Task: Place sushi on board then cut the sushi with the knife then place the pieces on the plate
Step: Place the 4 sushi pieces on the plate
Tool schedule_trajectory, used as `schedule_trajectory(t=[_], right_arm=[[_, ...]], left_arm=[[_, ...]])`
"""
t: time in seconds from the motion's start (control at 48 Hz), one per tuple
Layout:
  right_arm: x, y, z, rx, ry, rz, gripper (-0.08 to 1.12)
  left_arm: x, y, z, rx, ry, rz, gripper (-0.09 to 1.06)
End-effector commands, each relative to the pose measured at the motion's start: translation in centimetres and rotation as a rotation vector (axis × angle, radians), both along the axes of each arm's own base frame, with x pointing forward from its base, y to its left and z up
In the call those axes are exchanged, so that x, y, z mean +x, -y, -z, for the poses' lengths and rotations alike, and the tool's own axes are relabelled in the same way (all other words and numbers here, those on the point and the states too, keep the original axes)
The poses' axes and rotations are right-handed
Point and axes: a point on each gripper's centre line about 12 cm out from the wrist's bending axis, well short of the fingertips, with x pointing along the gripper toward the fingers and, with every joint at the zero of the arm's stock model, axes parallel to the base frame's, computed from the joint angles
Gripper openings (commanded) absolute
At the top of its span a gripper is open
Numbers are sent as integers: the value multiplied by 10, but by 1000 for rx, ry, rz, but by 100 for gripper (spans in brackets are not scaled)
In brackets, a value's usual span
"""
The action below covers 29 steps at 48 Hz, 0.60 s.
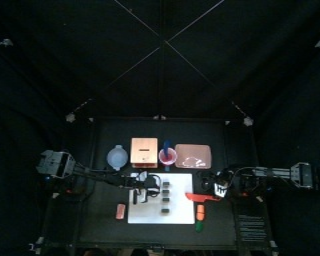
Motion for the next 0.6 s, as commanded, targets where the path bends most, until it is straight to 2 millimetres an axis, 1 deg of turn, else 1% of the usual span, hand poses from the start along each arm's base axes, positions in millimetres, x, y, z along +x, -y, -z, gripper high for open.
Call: schedule_trajectory(t=[0.021, 0.125, 0.208, 0.312, 0.438, 0.5, 0.604], right_arm=[[3, 5, -11, -27, 9, -16, 74], [4, 13, -18, -75, 18, -26, 74], [10, 23, -27, -137, 56, -19, 74], [24, 35, -43, -223, 146, -1, 74], [42, 46, -58, -305, 262, 32, 75], [54, 52, -63, -347, 338, 62, 75], [68, 59, -66, -388, 428, 106, 76]], left_arm=[[1, -2, -8, 3, 28, -3, 67], [-1, -5, -9, -1, 28, -12, 66], [-1, -7, -11, 2, 39, -14, 66], [-2, -8, -13, 2, 51, -17, 66], [-7, -11, -9, -1, 44, -26, 66], [-10, -12, -7, -2, 43, -32, 66], [-14, -13, -4, -5, 47, -38, 66]])
